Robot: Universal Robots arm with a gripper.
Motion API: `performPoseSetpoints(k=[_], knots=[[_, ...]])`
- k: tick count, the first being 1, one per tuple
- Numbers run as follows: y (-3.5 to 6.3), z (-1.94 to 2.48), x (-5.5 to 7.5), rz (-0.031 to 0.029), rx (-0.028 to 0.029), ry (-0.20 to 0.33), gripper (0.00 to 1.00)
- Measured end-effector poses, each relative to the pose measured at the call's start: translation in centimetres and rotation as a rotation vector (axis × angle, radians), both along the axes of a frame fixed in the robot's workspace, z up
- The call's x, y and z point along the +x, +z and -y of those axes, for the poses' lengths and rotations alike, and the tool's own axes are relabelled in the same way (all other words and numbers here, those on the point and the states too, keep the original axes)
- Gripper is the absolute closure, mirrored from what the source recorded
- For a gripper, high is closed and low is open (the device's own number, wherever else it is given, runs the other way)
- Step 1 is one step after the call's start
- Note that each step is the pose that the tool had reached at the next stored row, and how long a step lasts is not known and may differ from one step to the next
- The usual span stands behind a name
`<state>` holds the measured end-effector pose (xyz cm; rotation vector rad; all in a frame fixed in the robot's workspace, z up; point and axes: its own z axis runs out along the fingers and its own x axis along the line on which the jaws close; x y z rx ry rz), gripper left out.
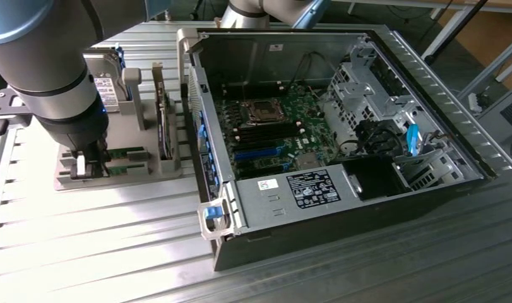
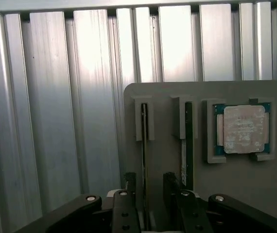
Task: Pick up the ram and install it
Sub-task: 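Pick up the ram and move it above insertion slot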
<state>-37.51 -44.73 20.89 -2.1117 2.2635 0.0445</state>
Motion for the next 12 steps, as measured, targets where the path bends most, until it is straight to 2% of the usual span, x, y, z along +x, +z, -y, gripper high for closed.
performPoseSetpoints(k=[3, 8, 9, 10, 12], knots=[[-0.15, 0.0, 0.1, 0.0003, 0.0002, 0.034, 0.65], [-0.18, -0.06, 0.58, 0.0001, 0.0001, 0.035, 0.67], [-0.18, -0.06, 0.58, 0.0002, 0.0001, 0.035, 0.73], [-0.18, -0.06, 0.58, 0.0001, 0.0, 0.035, 0.85], [-0.17, -0.06, 0.58, 0.0001, 0.0, 0.035, 0.89]])
